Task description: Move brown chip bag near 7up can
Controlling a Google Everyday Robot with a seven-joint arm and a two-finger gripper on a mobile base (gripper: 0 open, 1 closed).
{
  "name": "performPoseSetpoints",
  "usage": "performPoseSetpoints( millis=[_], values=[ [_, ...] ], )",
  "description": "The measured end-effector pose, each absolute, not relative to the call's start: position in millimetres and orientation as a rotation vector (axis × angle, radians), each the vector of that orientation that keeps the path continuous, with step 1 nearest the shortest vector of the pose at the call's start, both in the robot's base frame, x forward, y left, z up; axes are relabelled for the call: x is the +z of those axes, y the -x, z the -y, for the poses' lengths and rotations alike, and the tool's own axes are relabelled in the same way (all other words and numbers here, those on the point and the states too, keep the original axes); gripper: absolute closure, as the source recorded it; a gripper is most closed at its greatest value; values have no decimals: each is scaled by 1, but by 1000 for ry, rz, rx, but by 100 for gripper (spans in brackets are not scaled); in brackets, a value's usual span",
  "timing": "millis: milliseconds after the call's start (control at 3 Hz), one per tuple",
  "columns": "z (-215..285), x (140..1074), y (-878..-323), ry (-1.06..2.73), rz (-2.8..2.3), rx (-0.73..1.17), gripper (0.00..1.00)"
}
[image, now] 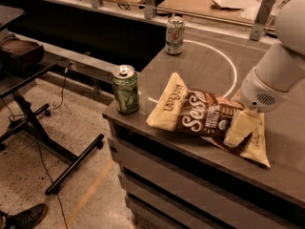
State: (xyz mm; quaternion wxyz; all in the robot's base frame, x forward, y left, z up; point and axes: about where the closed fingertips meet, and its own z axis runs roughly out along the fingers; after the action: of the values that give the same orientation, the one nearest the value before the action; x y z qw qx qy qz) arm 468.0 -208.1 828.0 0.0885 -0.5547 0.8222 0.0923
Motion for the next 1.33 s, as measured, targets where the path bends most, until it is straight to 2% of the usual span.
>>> performPoseSetpoints(
  millis=[333, 1333],
  values=[
    [218, 837, -470, 1597, -2447, 297, 100],
    [261, 908, -513, 1417, -2402, 195, 100]
  ],
)
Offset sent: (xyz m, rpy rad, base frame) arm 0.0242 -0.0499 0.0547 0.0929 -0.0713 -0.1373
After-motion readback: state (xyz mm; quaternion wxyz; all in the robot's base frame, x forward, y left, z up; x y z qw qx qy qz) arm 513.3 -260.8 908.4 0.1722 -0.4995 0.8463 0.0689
